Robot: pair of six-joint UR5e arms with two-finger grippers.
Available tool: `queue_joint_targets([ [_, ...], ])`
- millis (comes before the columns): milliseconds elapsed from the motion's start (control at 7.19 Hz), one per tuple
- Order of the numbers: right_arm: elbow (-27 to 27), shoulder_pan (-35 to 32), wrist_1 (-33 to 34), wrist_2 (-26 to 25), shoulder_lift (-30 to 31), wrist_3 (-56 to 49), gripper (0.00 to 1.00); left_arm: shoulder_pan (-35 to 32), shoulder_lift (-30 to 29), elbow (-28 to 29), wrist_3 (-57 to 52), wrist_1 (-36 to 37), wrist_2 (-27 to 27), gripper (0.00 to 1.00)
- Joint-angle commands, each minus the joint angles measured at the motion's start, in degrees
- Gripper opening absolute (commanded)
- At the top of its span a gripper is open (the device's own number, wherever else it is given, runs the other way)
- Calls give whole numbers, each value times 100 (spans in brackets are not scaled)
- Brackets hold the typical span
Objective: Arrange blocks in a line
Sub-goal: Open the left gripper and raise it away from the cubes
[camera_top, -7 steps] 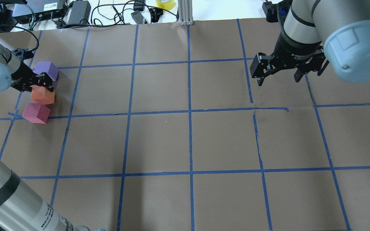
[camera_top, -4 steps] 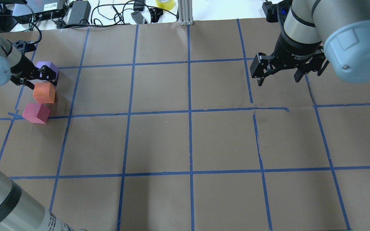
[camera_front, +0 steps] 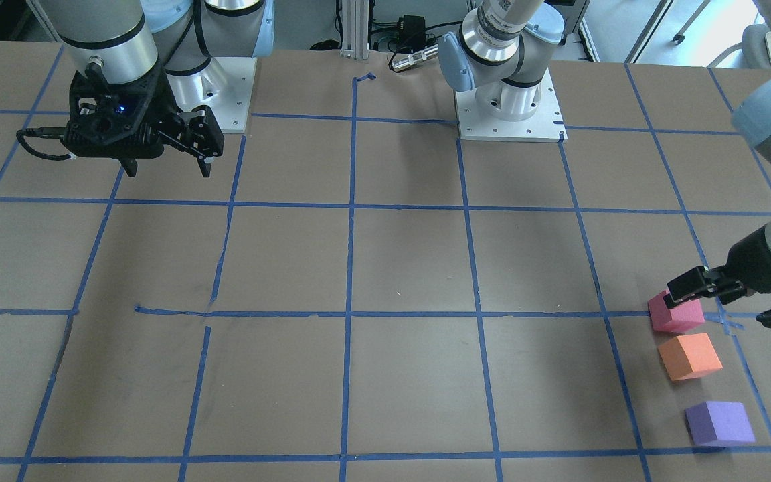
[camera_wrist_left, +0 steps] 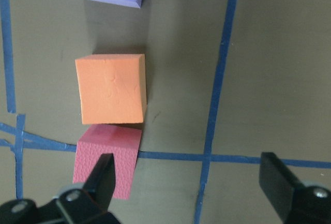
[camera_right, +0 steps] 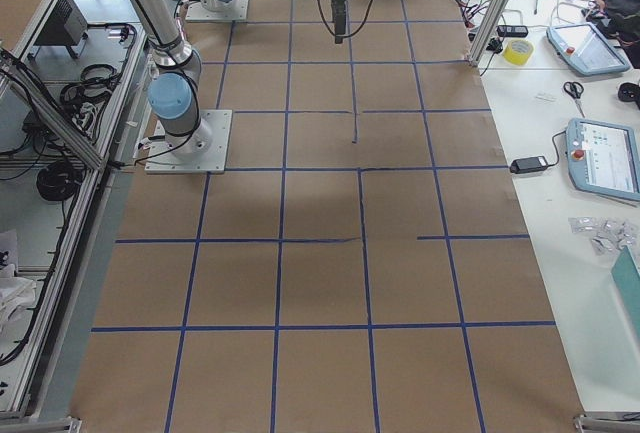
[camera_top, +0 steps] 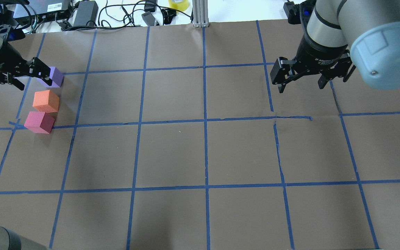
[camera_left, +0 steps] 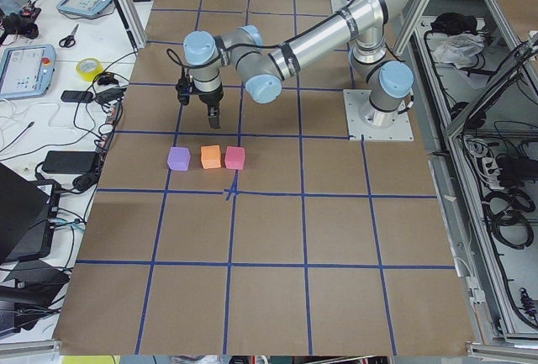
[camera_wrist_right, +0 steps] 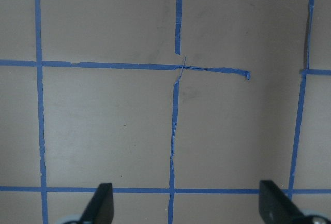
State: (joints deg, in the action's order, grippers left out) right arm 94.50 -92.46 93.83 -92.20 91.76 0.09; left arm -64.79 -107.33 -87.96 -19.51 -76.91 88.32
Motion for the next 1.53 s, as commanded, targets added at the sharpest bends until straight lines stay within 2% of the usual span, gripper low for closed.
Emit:
queue_joint_targets([
  [0, -1, 0, 4, 0, 0, 0, 100, -549, 632, -2, 479, -770, 28, 100],
  [139, -1, 0, 4, 0, -9, 0, 100, -1110, 895, -37, 849, -1173, -7, 100],
  [278, -1, 0, 4, 0, 0, 0, 100, -1655, 1055, 15, 1322, -1186, 19, 100],
  [556, -1, 9, 4, 0, -9, 0, 100, -2142, 1415, -2, 2519, -1404, -68, 100],
  [834, -1, 9, 4, 0, -9, 0, 100, -2424, 1741, -124, 2470, -1432, -43, 100],
  [1113, -1, 9, 4, 0, -9, 0, 100, -2522, 1758, -239, 2278, -961, 281, 100],
  [1391, -1, 9, 4, 0, -9, 0, 100, -2530, 1786, -274, 2136, -817, 248, 100],
])
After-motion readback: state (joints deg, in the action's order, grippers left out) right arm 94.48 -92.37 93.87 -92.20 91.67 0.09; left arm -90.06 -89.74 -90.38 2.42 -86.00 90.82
